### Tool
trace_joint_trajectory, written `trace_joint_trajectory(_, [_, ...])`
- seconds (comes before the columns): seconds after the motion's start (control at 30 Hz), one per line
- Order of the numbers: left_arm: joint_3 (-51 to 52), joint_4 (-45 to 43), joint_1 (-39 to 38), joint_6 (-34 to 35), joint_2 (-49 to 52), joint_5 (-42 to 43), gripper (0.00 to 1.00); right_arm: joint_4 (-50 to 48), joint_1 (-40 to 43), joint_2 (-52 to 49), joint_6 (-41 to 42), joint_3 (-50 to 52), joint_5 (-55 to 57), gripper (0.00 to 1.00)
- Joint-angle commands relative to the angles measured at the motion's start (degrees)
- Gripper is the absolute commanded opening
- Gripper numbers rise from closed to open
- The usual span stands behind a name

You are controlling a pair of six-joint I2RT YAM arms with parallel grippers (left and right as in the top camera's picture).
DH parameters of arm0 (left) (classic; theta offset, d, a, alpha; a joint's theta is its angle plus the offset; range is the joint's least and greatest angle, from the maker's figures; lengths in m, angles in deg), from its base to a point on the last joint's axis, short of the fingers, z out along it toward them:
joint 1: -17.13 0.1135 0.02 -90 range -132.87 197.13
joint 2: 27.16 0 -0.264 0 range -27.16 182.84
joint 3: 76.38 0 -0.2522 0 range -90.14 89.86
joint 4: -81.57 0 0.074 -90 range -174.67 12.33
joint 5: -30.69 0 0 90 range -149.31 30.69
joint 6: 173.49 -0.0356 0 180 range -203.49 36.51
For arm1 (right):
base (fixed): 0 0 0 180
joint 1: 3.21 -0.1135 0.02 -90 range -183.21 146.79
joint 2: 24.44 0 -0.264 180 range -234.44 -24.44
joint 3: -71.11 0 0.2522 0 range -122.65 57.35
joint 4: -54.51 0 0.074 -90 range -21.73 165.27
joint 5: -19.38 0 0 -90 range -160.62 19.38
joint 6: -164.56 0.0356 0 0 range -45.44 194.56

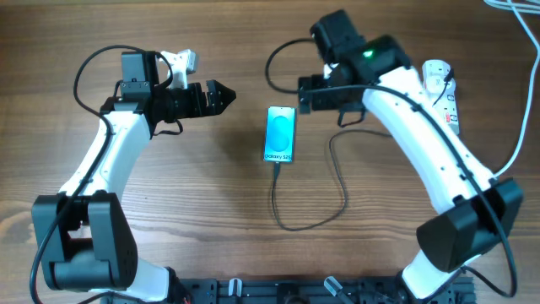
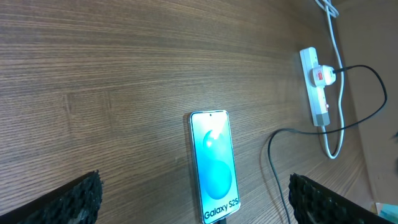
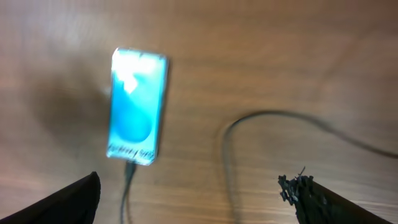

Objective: Plug charger to phone and switch on socket
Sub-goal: 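Lift the right gripper and move it to the white power strip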

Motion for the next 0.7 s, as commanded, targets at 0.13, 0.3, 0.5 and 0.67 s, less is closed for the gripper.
trace_joint_trajectory(0.13, [0.22, -0.02, -0.26, -0.35, -0.83, -0.37, 1.0, -0.7, 11.74, 1.31, -0.59, -1.44, 6.58, 1.0])
trace_joint_trajectory(0.3, [0.22, -0.02, -0.26, -0.33, -0.83, -4.13, 1.0, -3.23, 18.4, 1.31, -2.05, -1.4, 6.56, 1.0])
trace_joint_trajectory(0.5, [0.22, -0.02, -0.26, -0.33, -0.83, -5.51, 1.0, -5.6, 23.71, 1.31, -4.94, 1.05, 7.56, 1.0])
trace_joint_trajectory(0.67, [0.22, -0.02, -0.26, -0.33, -0.83, -5.53, 1.0, -9.68, 28.52, 1.29, -1.22, 2.93, 7.56, 1.0])
